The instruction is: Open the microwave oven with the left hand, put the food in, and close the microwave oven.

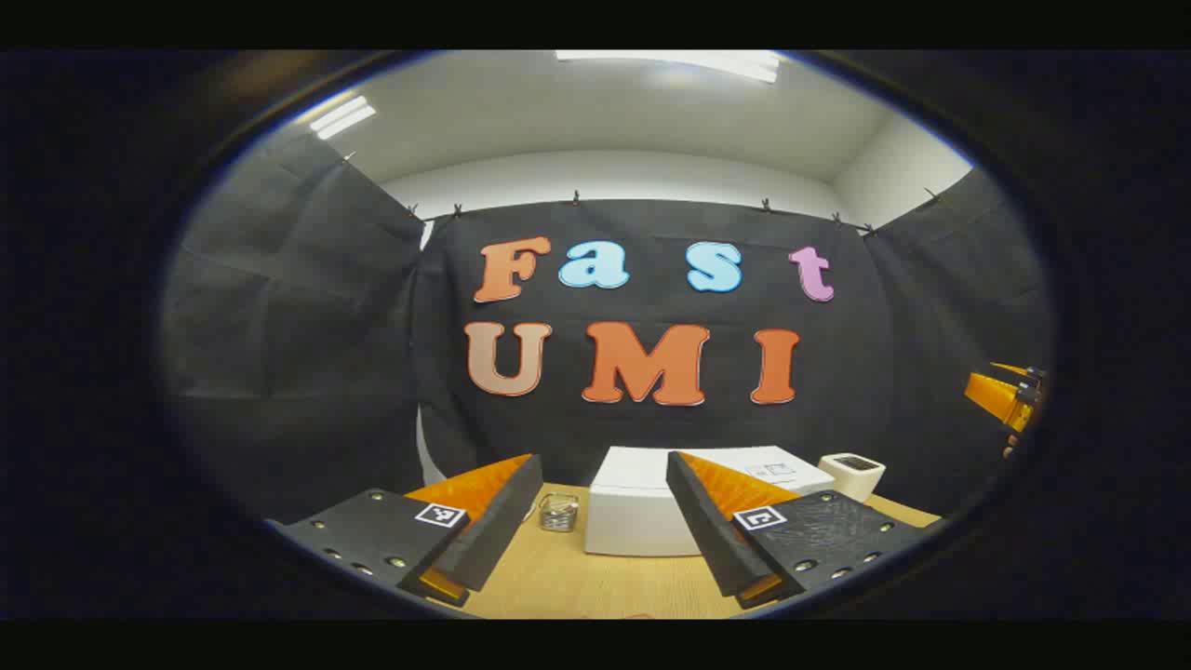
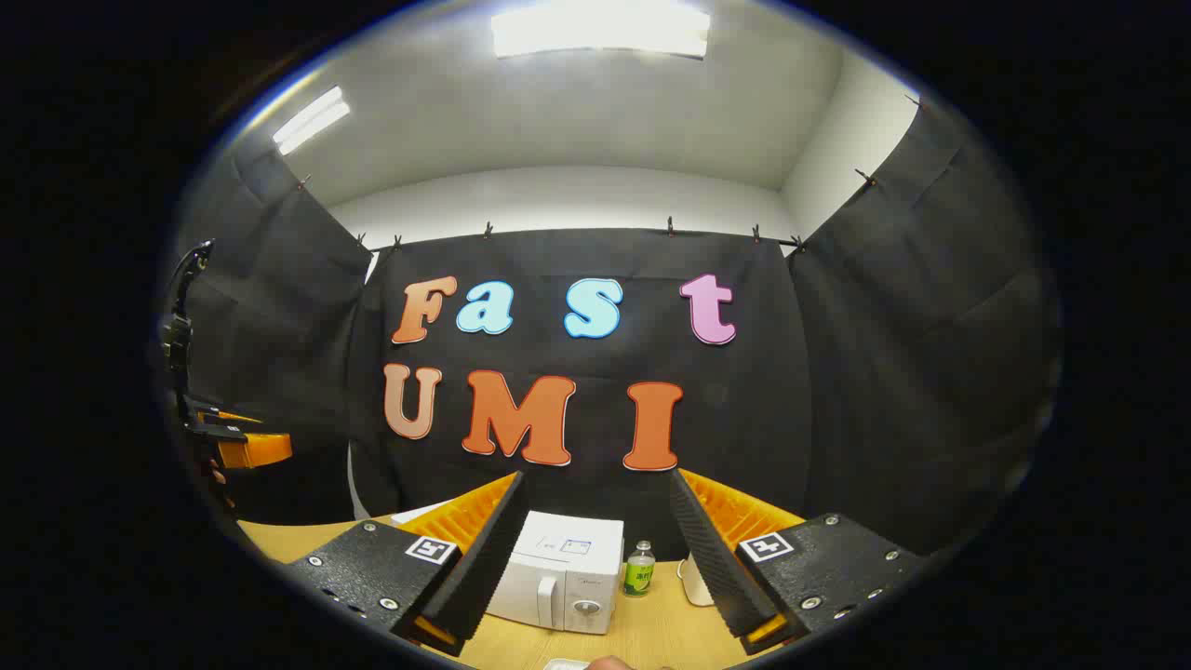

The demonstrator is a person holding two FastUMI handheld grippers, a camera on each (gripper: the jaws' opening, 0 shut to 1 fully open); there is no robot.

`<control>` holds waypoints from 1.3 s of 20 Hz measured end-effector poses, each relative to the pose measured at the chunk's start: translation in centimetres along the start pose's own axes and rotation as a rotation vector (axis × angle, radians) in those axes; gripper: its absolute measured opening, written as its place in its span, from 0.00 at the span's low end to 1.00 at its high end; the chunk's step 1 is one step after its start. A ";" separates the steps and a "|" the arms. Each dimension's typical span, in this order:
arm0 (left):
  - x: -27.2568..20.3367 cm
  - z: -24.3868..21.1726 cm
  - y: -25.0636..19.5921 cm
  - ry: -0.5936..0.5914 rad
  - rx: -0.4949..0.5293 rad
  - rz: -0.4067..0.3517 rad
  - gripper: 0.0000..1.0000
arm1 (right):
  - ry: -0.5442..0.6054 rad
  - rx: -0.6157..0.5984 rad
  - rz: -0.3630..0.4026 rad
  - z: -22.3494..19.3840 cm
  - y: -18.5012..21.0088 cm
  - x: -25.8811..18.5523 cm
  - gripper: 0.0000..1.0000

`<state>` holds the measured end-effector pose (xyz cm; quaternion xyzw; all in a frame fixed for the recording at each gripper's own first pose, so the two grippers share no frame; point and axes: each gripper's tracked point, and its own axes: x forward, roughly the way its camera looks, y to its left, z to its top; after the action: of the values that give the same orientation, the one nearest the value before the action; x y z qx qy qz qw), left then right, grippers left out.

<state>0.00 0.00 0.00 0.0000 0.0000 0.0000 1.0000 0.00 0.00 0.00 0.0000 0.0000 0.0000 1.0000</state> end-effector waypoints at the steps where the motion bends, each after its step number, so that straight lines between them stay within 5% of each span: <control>1: 0.1 -0.1 -0.1 -0.002 0.005 0.002 0.88 | 0.001 -0.002 0.004 -0.1 0.0 0.2 0.94; 26: 0.6 0.4 -3.4 -0.041 0.032 -0.058 0.92 | -0.032 -0.013 -0.024 0.5 -3.1 1.0 0.94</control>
<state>0.59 -3.41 0.39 0.0162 -0.0203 -0.0292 0.9992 0.97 -3.09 0.49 -0.0067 -0.0161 -0.0120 0.9998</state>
